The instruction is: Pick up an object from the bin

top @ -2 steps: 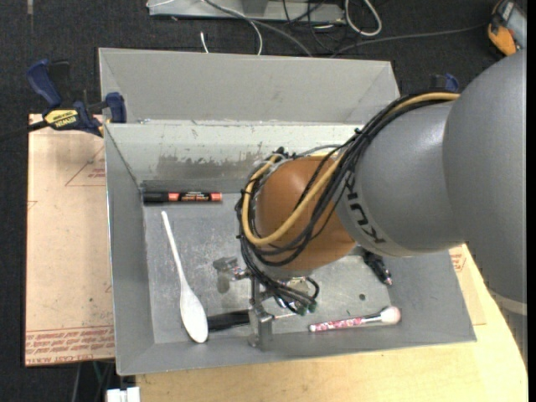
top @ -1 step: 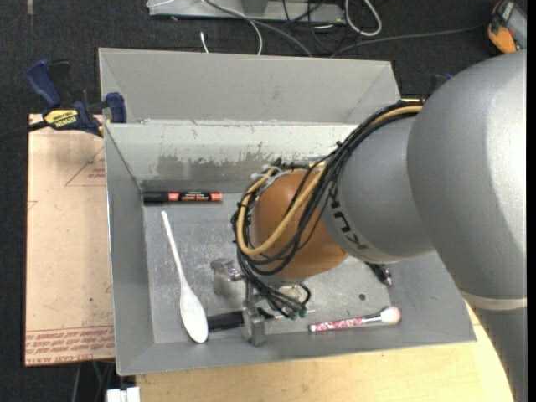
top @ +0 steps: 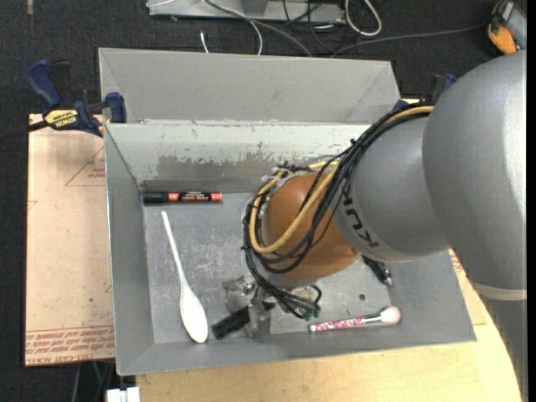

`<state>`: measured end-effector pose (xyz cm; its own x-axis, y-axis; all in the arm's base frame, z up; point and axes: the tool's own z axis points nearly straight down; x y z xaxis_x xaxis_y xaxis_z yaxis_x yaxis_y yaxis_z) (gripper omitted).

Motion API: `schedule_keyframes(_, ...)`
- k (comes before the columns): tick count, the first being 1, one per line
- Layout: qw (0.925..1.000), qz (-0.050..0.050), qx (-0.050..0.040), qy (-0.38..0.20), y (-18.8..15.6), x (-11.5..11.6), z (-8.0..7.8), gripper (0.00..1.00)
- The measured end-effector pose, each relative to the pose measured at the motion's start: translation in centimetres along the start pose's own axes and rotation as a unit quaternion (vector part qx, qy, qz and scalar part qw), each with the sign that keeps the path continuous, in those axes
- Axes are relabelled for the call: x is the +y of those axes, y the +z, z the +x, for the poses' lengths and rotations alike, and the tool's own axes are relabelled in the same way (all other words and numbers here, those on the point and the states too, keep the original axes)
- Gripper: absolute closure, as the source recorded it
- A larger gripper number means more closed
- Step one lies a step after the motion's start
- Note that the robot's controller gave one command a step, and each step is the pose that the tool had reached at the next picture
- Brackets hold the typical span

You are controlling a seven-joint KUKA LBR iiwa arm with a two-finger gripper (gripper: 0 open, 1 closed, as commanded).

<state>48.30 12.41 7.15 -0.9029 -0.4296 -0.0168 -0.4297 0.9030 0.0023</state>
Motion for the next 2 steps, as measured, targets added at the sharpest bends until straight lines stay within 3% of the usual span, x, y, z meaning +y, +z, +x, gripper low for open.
schedule_keyframes(1,1.0,0.0,-0.0001,0.0,0.0,0.0,0.0,1.0)
schedule_keyframes(2,1.0,-0.001,0.0057,0.0,-2.7,0.1,0.3,1.0)
